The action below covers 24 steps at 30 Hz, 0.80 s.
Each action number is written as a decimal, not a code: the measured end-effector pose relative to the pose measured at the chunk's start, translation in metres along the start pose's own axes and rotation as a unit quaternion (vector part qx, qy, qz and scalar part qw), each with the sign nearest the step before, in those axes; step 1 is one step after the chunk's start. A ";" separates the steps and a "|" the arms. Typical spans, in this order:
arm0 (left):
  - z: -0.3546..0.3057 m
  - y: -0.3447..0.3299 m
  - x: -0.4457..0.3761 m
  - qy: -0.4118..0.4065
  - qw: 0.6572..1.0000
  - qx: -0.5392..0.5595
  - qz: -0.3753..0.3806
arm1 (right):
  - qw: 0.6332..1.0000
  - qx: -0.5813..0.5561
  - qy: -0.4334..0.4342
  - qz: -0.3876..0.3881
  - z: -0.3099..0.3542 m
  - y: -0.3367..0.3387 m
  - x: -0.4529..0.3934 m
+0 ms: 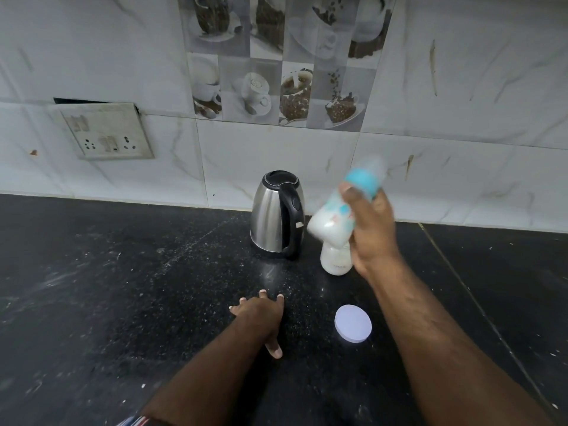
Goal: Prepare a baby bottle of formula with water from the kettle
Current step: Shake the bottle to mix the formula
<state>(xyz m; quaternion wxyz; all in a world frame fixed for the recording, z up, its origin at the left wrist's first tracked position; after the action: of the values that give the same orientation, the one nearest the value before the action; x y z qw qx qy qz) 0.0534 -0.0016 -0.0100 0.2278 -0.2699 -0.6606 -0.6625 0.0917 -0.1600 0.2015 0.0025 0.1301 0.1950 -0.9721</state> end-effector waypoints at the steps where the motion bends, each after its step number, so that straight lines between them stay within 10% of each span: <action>1: 0.000 0.000 0.000 0.000 1.000 0.001 -0.001 | 0.999 -0.044 0.012 -0.021 0.003 0.005 -0.003; 5: 0.000 -0.002 0.000 0.000 1.000 0.005 0.004 | 0.990 0.112 -0.032 0.077 -0.022 -0.014 0.014; 10: 0.000 -0.001 0.001 -0.003 1.000 0.010 -0.002 | 0.999 -0.037 0.007 -0.008 -0.005 -0.003 0.003; 13: 0.000 -0.001 0.001 -0.004 1.000 0.008 0.005 | 0.987 0.134 -0.036 0.081 -0.027 -0.018 0.019; 24: 0.000 0.000 -0.001 -0.007 1.000 -0.002 -0.004 | 0.999 -0.030 0.022 -0.015 -0.005 0.000 0.002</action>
<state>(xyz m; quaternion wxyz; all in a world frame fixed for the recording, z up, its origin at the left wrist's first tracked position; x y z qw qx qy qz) 0.0535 -0.0020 -0.0107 0.2201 -0.2729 -0.6619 -0.6626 0.0907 -0.1576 0.1966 -0.0125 0.1484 0.2256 -0.9628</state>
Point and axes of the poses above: each hand's wrist, its own x-axis away from the middle knuckle, its own y-axis out of the back of the hand, z = x × y, the point moved 8 cm from there along -x, towards the middle knuckle, and after that the axes turned 3 degrees about z, right-handed, at the moved point
